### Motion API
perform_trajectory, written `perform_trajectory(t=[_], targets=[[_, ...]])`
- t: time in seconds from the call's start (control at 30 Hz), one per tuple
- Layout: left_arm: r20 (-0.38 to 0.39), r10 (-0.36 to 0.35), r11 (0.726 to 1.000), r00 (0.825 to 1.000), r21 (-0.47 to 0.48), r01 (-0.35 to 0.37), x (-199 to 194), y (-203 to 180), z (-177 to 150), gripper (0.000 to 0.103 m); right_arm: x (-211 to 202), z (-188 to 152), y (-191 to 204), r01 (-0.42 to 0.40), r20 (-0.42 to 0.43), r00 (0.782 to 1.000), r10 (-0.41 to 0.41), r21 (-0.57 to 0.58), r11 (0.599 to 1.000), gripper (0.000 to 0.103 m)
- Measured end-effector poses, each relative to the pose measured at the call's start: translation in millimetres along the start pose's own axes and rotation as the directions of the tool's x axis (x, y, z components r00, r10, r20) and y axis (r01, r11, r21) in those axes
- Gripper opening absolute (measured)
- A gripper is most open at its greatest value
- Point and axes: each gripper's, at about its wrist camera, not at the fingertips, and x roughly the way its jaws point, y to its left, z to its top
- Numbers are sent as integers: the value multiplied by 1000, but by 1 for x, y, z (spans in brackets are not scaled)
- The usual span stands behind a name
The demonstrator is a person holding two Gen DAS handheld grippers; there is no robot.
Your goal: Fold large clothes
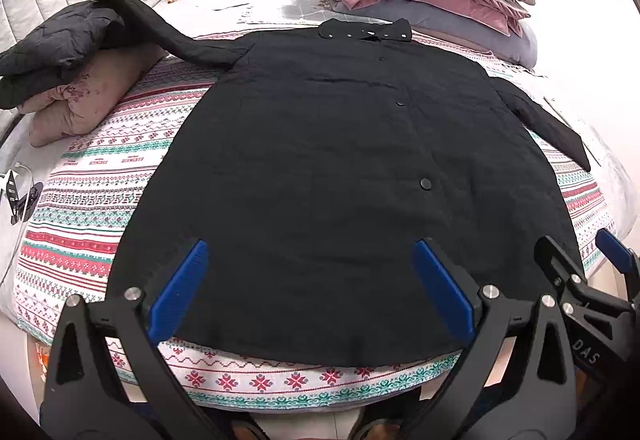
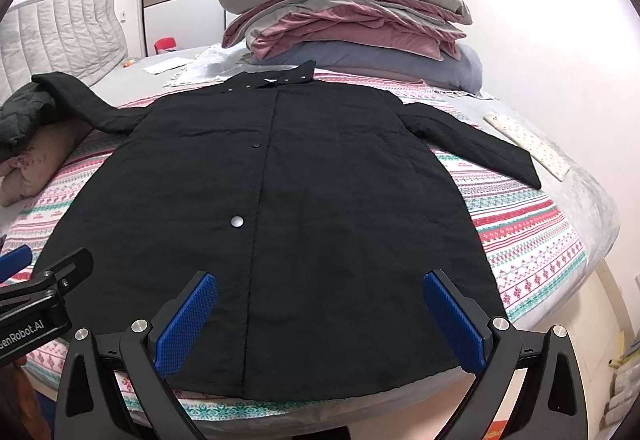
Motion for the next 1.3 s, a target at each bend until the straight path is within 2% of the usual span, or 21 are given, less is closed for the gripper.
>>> perform_trajectory(t=[0.3,0.47,0.6,0.7,0.9,1.1,1.2,1.3], targets=[[5,7,1000,1000,-9,-7,8,-2,3,102,15,1,6,-24,-2,1000,25,36,999,103],[-21,-8,1000,1000,-20,8,18,-6,7,102,25,2,9,1,-2,1000,-1,24,1000,103],[-13,0,1000,1000,-21,0,22,-8,12,102,33,3,7,5,-4,1000,-5,24,1000,103],[3,12,999,1000,-31,-12,26,-6,19,102,35,8,2,-21,28,999,20,61,998,103],[18,38,998,999,-51,-37,36,4,36,102,33,20,-2,-11,96,995,5,64,998,103],[17,115,990,993,-90,-113,45,34,62,102,53,61,-4,5,95,995,-12,73,997,103],[38,149,979,988,-146,-142,47,62,82,102,62,87,0,1,101,995,-9,75,997,103],[23,174,967,984,-190,-167,52,88,103,102,70,117,14,16,113,993,-20,35,999,103]])
